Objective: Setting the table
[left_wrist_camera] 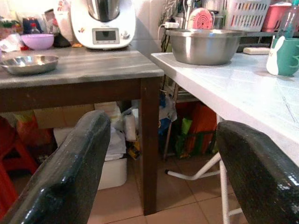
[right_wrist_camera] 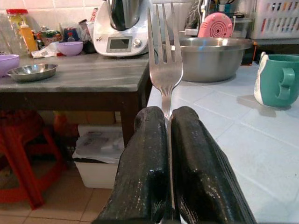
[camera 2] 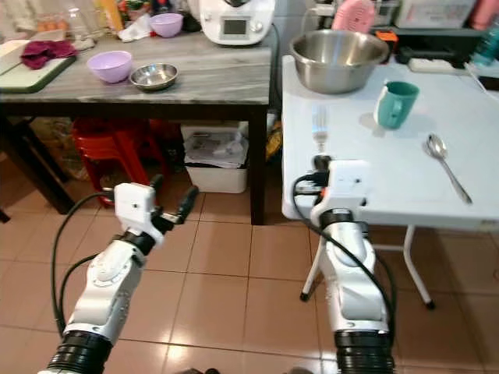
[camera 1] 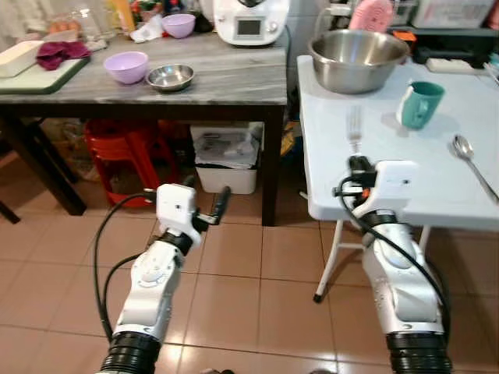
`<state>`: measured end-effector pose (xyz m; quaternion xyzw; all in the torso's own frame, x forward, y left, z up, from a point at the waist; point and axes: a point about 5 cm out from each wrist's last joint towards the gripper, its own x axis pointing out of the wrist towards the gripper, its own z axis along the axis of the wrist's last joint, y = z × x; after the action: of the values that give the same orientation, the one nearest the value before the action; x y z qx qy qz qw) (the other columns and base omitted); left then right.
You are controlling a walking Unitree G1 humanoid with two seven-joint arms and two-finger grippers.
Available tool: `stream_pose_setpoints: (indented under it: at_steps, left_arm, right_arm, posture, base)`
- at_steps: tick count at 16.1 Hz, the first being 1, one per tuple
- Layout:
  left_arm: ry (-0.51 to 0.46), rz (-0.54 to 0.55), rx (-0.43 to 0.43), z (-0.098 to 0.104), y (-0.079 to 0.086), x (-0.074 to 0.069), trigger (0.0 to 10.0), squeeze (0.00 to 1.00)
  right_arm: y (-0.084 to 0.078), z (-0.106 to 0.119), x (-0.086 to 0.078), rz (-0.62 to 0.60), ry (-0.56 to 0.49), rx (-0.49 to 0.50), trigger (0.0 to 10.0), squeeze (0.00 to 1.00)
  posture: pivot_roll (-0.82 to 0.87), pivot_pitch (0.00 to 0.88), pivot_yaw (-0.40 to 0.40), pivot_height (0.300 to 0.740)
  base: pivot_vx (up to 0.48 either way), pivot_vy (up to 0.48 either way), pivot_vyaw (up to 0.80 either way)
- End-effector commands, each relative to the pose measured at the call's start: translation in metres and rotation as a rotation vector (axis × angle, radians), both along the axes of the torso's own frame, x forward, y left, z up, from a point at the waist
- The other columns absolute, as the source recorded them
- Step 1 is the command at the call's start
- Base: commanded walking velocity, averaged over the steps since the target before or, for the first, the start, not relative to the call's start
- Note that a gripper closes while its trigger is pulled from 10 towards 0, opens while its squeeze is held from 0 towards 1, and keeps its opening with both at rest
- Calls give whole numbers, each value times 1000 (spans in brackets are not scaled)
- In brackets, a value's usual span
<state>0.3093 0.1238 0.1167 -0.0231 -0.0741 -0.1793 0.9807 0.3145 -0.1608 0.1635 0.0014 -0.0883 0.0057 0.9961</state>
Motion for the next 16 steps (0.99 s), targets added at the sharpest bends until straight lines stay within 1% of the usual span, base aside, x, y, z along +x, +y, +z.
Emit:
stream_pose_setpoints:
  at_steps: [1,16]
  left_arm:
    - [-10,-2,7,3,-2,1,10000,0]
    - [-13,-15,-1,4,-11,-1,10000,0]
  right_arm:
    - [-4,2,0,-17,-12,-7,10000,0]
    - [-6,1,1,-27,-19,-9,10000,0]
  posture:
    - [-147,100,82,740]
    - [-141,109,86,740]
  base:
    - [0,435,0]
    - [0,466,0]
